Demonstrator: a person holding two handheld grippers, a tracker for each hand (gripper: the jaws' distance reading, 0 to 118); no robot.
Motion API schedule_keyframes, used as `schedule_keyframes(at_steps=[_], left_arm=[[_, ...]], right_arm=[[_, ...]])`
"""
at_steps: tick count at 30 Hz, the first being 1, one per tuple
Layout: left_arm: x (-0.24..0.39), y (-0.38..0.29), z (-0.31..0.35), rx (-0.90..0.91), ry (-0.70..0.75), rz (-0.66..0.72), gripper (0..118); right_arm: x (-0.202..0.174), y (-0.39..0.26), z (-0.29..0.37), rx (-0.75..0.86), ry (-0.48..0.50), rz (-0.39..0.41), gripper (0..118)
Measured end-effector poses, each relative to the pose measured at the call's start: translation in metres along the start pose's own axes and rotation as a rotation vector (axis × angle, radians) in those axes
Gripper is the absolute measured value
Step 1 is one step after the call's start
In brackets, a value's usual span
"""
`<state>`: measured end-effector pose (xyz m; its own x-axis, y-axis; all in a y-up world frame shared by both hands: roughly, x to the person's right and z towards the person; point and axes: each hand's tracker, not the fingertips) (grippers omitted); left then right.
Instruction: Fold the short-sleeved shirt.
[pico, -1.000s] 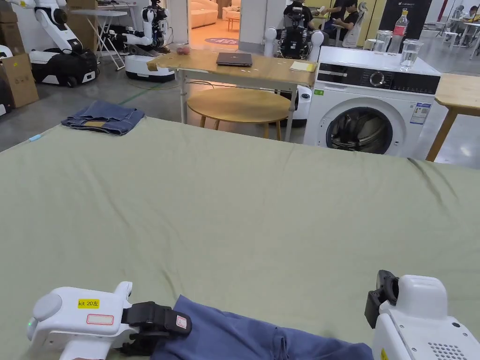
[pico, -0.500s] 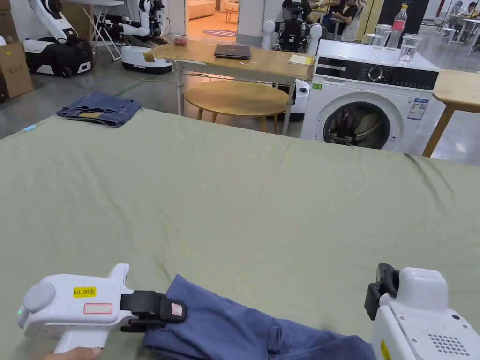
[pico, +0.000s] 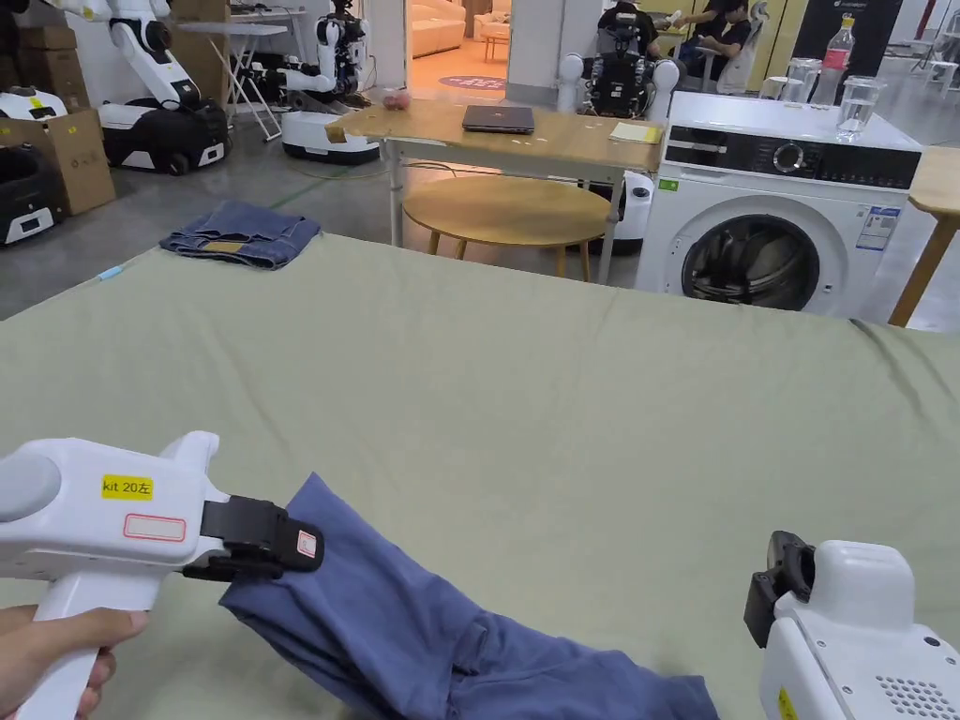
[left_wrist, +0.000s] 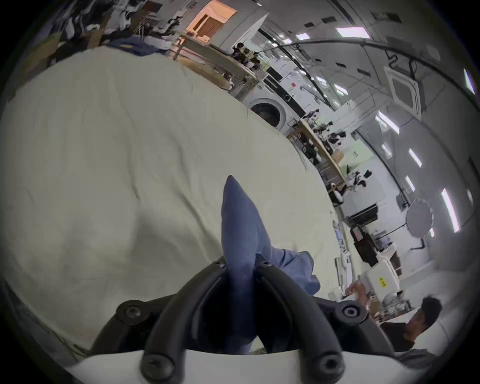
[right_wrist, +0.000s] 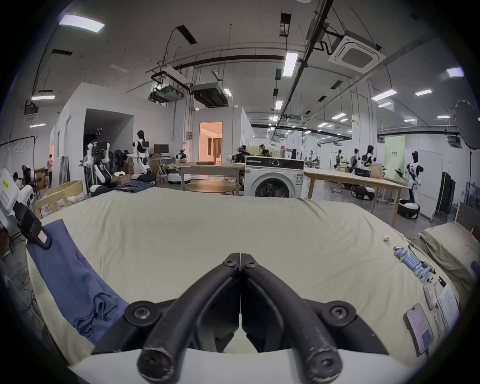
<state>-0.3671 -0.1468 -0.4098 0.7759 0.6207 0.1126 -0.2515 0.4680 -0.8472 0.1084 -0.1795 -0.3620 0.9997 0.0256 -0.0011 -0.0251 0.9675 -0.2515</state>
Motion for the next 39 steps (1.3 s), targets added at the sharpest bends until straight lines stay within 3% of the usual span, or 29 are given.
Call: schedule_keyframes(at_steps=[5, 16, 22, 32, 34, 38, 39], left_arm=[[0.053, -0.008, -0.020, -0.036, 0.037, -0.090, 8], [0.144, -0.036, -0.095, -0.169, -0.034, -0.265, 8], [0.176, -0.056, -0.157, -0.252, -0.068, -0.280, 8], [0.189, -0.098, -0.232, -0.353, 0.029, -0.307, 8], [0.190, -0.098, -0.232, -0.354, 0.030, -0.309, 16], [0.192, -0.090, -0.213, -0.391, -0.091, -0.252, 50], [0.194, -0.087, -0.205, -0.382, -0.099, -0.263, 50]], right_arm=[[0.000, -0.004, 0.001, -0.006, 0.004, -0.002, 0], [0.013, -0.005, 0.005, -0.016, -0.025, -0.006, 0], [0.021, -0.007, 0.010, -0.022, -0.042, -0.009, 0], [0.031, -0.010, 0.015, -0.032, -0.070, -0.007, 0], [0.033, -0.011, 0.014, -0.034, -0.071, -0.007, 0], [0.034, -0.010, 0.016, -0.036, -0.068, -0.009, 0], [0.034, -0.010, 0.016, -0.035, -0.068, -0.010, 0]])
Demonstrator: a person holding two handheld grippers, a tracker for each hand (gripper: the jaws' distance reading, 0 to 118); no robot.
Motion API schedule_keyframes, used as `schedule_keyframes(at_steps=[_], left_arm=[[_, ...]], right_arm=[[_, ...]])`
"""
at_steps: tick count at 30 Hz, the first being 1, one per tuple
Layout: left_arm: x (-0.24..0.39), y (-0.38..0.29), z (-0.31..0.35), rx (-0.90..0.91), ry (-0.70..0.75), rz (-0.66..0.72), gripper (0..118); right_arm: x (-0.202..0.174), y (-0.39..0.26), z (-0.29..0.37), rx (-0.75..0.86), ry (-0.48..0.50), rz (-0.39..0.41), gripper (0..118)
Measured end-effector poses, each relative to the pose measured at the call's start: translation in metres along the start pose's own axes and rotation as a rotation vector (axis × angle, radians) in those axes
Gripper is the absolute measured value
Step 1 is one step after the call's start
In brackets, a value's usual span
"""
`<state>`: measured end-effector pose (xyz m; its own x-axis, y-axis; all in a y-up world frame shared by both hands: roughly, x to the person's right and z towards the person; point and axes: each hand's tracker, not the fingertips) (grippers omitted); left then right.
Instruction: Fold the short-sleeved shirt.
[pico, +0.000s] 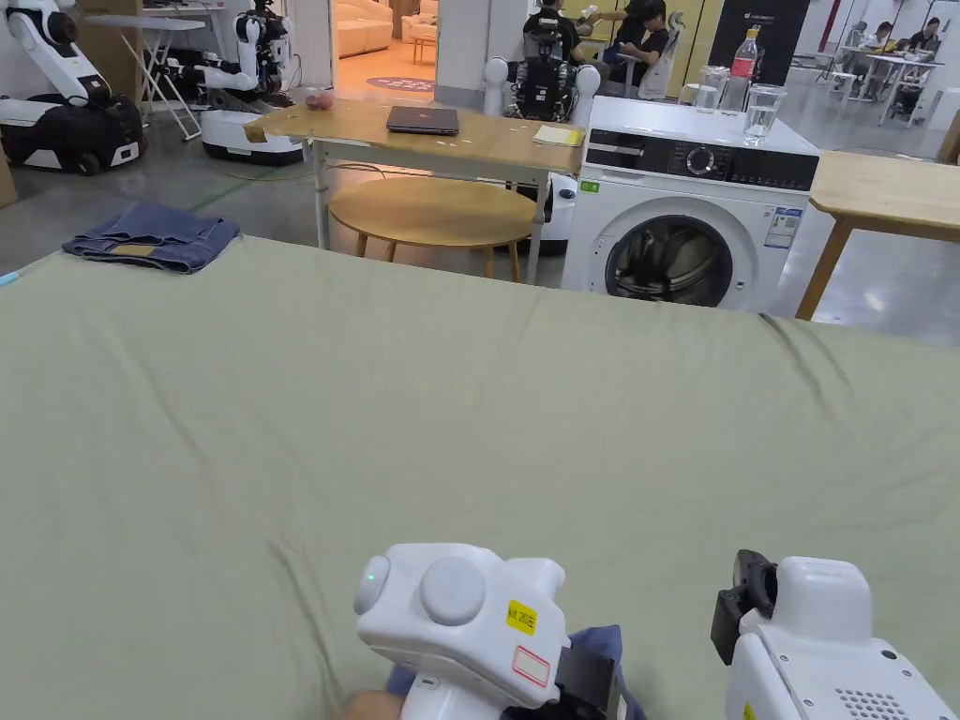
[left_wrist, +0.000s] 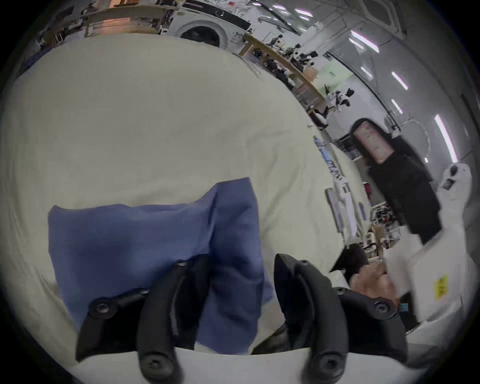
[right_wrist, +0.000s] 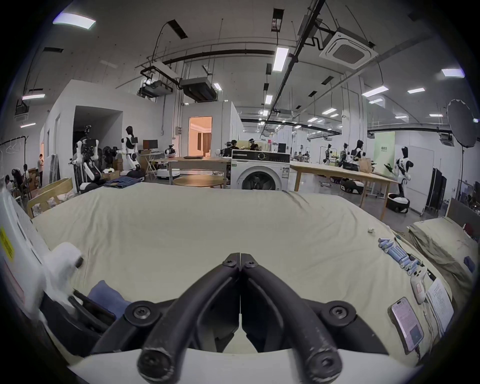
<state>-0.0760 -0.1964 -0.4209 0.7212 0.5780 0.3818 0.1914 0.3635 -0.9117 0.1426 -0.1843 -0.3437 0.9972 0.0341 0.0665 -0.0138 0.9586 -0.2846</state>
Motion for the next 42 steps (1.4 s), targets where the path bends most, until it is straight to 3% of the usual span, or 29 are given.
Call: schedule_keyframes(at_steps=[6, 7, 9, 10, 15, 20, 26, 34, 42], left_arm=[[-0.010, 0.009, 0.038, 0.128, -0.098, 0.029, 48], [-0.013, 0.009, 0.038, 0.132, -0.091, 0.023, 41], [-0.019, 0.009, 0.030, 0.131, -0.068, 0.022, 14], [-0.024, 0.008, 0.021, 0.121, -0.057, 0.028, 9], [-0.045, -0.005, -0.038, 0.017, -0.171, 0.124, 5], [-0.058, -0.016, -0.076, 0.040, -0.167, 0.200, 0], [-0.040, -0.017, -0.064, 0.055, -0.098, 0.112, 0], [-0.013, -0.018, 0.017, 0.403, 0.181, -0.167, 0], [-0.020, -0.030, 0.083, 0.828, 0.507, -0.234, 0]], right_arm=[[0.002, 0.002, 0.005, 0.005, 0.002, -0.011, 0], [0.003, 0.002, 0.005, 0.006, 0.003, -0.015, 0], [0.004, 0.001, 0.005, 0.006, 0.001, -0.021, 0], [0.005, 0.001, 0.005, 0.005, 0.001, -0.023, 0], [0.006, -0.002, 0.006, 0.002, 0.000, -0.028, 0], [0.007, -0.004, 0.006, 0.000, -0.004, -0.037, 0], [0.009, -0.002, 0.006, 0.003, -0.010, -0.040, 0], [0.001, 0.008, -0.002, 0.021, -0.013, -0.040, 0], [-0.017, 0.027, -0.006, 0.087, -0.006, -0.043, 0]])
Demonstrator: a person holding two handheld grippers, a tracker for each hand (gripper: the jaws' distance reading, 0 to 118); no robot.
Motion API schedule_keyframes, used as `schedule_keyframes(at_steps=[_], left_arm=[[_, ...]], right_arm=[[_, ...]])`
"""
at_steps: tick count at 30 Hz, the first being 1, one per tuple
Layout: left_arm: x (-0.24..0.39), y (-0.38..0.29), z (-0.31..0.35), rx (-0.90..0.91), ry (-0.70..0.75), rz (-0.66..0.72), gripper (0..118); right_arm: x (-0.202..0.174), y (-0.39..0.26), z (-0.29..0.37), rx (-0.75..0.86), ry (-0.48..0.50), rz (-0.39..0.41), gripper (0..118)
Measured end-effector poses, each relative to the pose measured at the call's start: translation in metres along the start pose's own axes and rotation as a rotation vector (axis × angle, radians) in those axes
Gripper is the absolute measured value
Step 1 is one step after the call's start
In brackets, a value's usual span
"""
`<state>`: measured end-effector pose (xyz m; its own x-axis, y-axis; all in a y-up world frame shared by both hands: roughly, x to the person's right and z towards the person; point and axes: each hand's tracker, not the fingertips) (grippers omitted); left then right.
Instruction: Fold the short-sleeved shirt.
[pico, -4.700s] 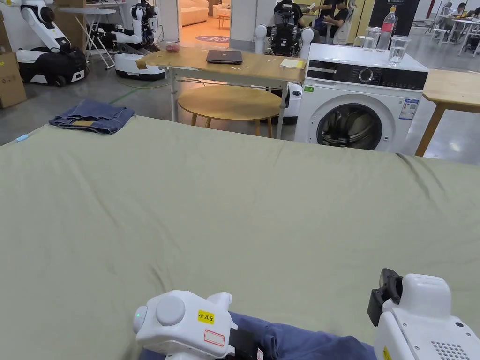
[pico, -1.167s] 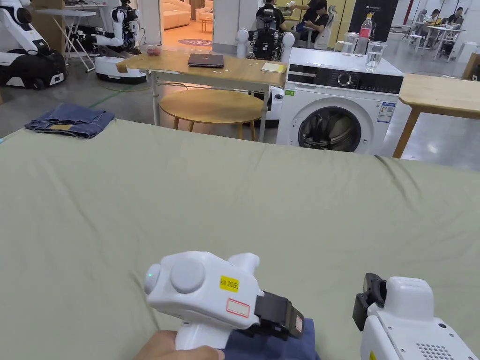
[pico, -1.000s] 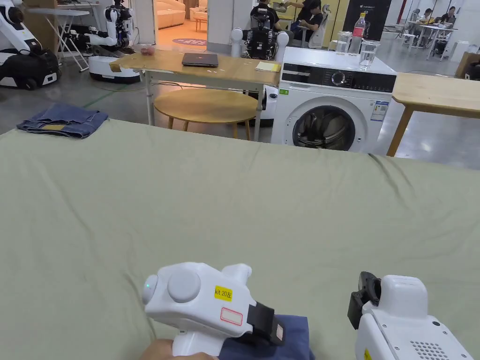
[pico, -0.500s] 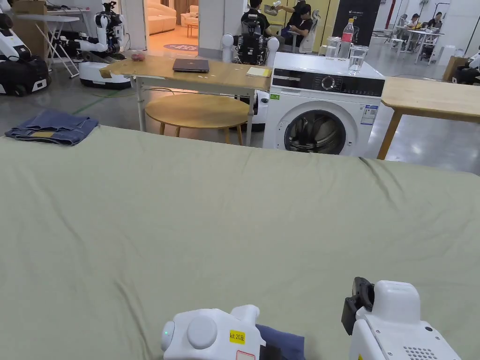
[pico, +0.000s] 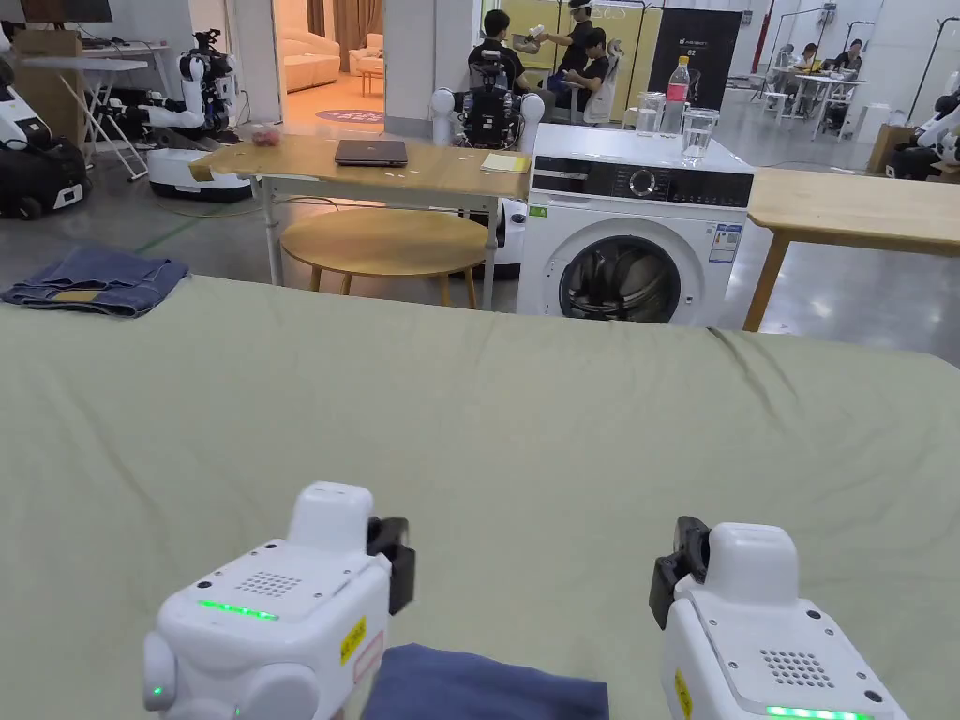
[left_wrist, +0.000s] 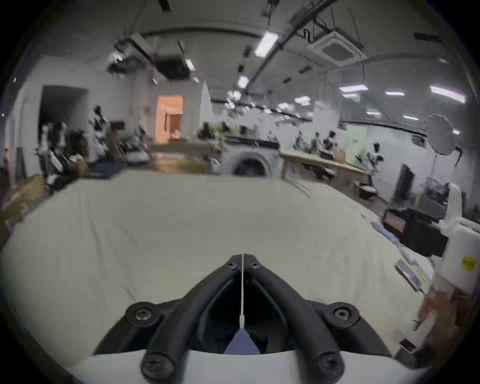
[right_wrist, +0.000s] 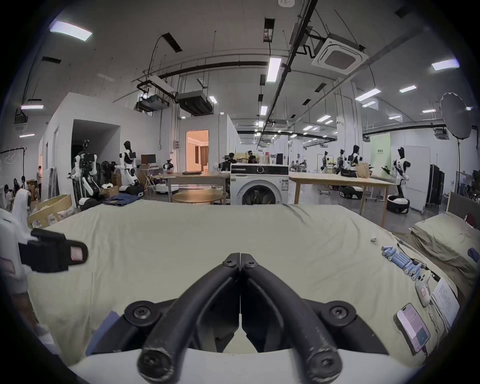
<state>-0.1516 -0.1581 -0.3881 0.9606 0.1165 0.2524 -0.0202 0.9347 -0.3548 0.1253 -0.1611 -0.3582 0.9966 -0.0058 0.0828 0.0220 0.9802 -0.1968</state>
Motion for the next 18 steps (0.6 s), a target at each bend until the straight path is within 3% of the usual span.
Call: schedule_keyframes(at_steps=[3, 8, 14, 18], left_arm=[[-0.010, -0.001, 0.011, 0.124, 0.121, 0.003, 0], [-0.018, -0.005, 0.020, 0.259, 0.194, -0.042, 0], [-0.028, -0.004, 0.024, 0.262, 0.224, -0.025, 0], [-0.040, -0.007, 0.026, 0.211, 0.216, -0.011, 0]], right_arm=[[-0.008, 0.005, -0.001, 0.032, 0.000, 0.018, 0], [-0.012, 0.013, -0.001, 0.083, -0.007, 0.011, 0], [-0.012, 0.017, 0.008, 0.086, -0.008, 0.008, 0], [-0.017, -0.005, 0.019, -0.056, 0.053, 0.003, 0]])
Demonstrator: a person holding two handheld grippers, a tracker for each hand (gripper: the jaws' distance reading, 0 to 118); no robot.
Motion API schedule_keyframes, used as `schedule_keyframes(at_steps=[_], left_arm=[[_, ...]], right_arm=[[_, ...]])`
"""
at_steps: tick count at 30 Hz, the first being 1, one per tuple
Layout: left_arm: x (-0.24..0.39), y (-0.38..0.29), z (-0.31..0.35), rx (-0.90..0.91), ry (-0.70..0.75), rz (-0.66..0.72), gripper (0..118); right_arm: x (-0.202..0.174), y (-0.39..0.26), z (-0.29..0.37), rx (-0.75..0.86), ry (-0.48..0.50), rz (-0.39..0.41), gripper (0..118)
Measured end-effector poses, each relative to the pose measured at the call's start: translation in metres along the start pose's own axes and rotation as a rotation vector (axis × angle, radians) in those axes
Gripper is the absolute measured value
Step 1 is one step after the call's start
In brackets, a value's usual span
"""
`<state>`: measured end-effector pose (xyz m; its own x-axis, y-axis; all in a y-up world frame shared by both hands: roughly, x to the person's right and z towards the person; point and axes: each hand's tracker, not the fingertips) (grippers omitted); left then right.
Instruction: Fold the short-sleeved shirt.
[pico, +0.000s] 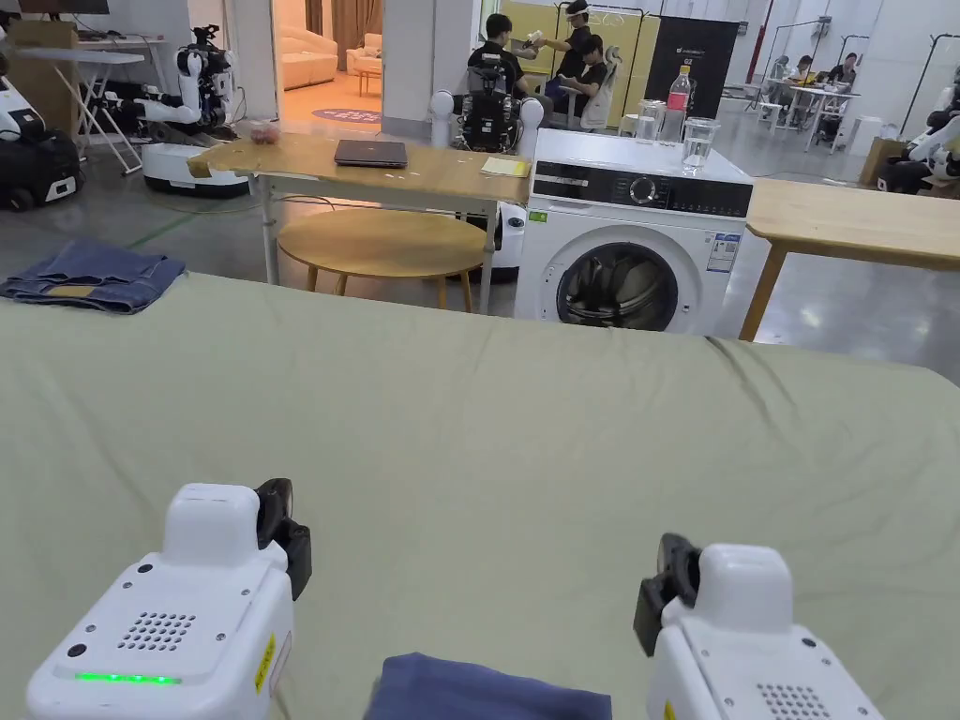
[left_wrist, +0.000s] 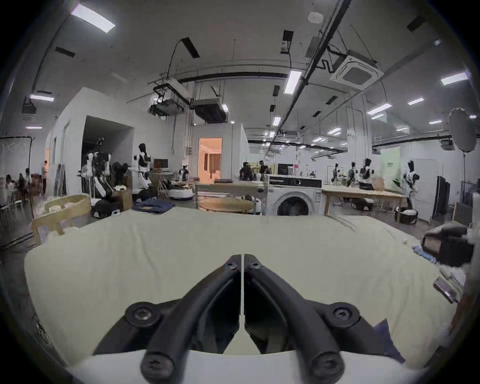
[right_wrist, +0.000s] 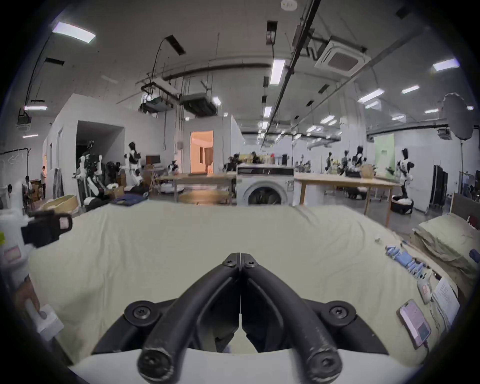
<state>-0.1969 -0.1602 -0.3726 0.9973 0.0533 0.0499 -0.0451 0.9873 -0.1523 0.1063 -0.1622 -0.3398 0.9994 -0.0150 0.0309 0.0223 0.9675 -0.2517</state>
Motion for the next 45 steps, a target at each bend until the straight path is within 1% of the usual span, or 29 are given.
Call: schedule_keyframes(at_steps=[2, 4, 6, 8, 11, 13, 14, 16, 20, 21, 22, 24, 26, 27, 29, 31, 34, 36, 38, 40, 42, 45], left_arm=[[-0.006, -0.004, 0.002, -0.014, -0.002, 0.006, 0], [-0.011, -0.009, 0.003, -0.035, -0.011, 0.010, 0], [-0.016, -0.013, 0.004, -0.071, -0.024, 0.011, 0], [-0.021, -0.019, 0.006, -0.106, -0.038, 0.013, 0], [-0.029, -0.028, 0.009, -0.165, -0.049, 0.034, 0], [-0.035, -0.036, 0.011, -0.211, -0.058, 0.062, 0], [-0.038, -0.041, 0.012, -0.257, -0.074, 0.080, 0], [-0.045, -0.048, 0.009, -0.357, -0.120, 0.129, 0], [-0.060, -0.060, 0.000, -0.514, -0.225, 0.235, 0], [-0.062, -0.062, -0.003, -0.533, -0.247, 0.253, 3], [-0.063, -0.063, -0.005, -0.554, -0.270, 0.266, 9], [-0.070, -0.065, -0.013, -0.616, -0.368, 0.340, 38], [-0.076, -0.066, -0.024, -0.673, -0.490, 0.455, 72], [-0.080, -0.068, -0.030, -0.700, -0.544, 0.515, 78], [-0.085, -0.073, -0.044, -0.744, -0.611, 0.609, 79], [-0.091, -0.083, -0.060, -0.800, -0.680, 0.661, 79], [-0.087, -0.099, -0.082, -0.931, -0.754, 0.671, 79], [-0.079, -0.113, -0.097, -1.013, -0.837, 0.662, 79], [-0.069, -0.125, -0.104, -1.057, -0.876, 0.695, 79], [-0.061, -0.133, -0.112, -1.065, -0.916, 0.740, 79], [-0.052, -0.136, -0.115, -1.055, -0.956, 0.791, 79], [-0.044, -0.141, -0.120, -1.059, -0.966, 0.792, 76]], right_arm=[[-0.007, -0.016, 0.004, -0.081, 0.027, 0.005, 0], [-0.014, -0.034, 0.007, -0.159, 0.080, 0.005, 0], [-0.024, -0.053, 0.007, -0.234, 0.097, 0.032, 0], [-0.030, -0.070, 0.002, -0.306, 0.108, 0.042, 0], [-0.031, -0.091, -0.015, -0.433, 0.090, 0.027, 0], [-0.027, -0.107, -0.030, -0.524, 0.072, -0.005, 0], [-0.024, -0.113, -0.035, -0.552, 0.079, -0.024, 0], [-0.021, -0.111, -0.032, -0.503, 0.083, -0.033, 0], [-0.018, -0.111, -0.037, -0.518, 0.092, -0.020, 0], [-0.017, -0.112, -0.038, -0.518, 0.097, -0.021, 0], [-0.016, -0.113, -0.038, -0.518, 0.099, -0.022, 0], [-0.016, -0.112, -0.039, -0.518, 0.103, -0.023, 0], [-0.018, -0.111, -0.036, -0.519, 0.104, -0.009, 0], [-0.019, -0.111, -0.036, -0.519, 0.105, -0.003, 0], [-0.019, -0.111, -0.036, -0.518, 0.105, 0.010, 0], [-0.019, -0.112, -0.036, -0.517, 0.106, 0.012, 0], [-0.020, -0.111, -0.035, -0.516, 0.105, 0.012, 0], [-0.019, -0.111, -0.035, -0.518, 0.105, 0.001, 0], [-0.018, -0.112, -0.036, -0.514, 0.107, 0.007, 0], [-0.022, -0.114, -0.034, -0.505, 0.101, 0.039, 0], [-0.025, -0.113, -0.032, -0.500, 0.094, 0.053, 0], [-0.024, -0.113, -0.032, -0.500, 0.093, 0.053, 0]])
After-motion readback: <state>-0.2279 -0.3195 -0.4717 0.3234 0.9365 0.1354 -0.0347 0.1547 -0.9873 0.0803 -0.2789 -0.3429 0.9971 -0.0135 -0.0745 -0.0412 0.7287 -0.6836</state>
